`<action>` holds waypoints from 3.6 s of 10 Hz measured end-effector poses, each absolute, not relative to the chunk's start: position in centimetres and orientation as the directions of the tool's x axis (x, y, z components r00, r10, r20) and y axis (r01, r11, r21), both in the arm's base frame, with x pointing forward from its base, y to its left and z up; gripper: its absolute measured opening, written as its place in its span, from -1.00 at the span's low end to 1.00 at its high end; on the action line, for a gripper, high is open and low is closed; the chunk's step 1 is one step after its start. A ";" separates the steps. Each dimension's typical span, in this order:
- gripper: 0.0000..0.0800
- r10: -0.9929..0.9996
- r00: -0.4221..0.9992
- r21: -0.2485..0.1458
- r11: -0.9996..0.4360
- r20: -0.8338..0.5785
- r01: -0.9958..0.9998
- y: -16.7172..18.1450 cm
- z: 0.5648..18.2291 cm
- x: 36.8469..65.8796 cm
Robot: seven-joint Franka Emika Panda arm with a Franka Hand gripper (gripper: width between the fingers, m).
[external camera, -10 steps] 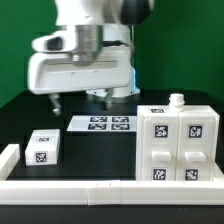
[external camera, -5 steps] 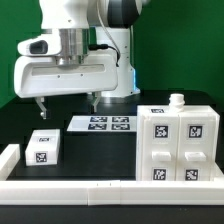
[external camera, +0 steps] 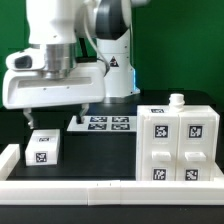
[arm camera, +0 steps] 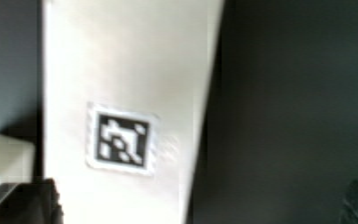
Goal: Assemble cabinet
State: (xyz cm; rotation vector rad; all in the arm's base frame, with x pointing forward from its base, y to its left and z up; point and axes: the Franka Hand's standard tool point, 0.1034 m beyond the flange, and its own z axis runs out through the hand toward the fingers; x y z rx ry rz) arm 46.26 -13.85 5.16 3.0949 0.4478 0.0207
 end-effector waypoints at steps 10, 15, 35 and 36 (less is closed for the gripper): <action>0.99 0.312 0.948 -0.044 -0.950 -0.064 0.310 -15.9 3.8 46.0; 0.99 0.328 0.943 -0.039 -0.944 -0.060 0.326 -16.0 3.2 46.1; 0.40 0.381 0.924 0.007 -0.924 0.004 0.381 -11.6 5.9 47.3; 0.40 0.367 0.930 -0.001 -0.930 0.006 0.367 -10.1 7.8 47.9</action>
Offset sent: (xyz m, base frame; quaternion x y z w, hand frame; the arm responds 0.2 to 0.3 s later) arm 0.0000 0.0000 0.0000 0.0000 0.0000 0.0000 1.0000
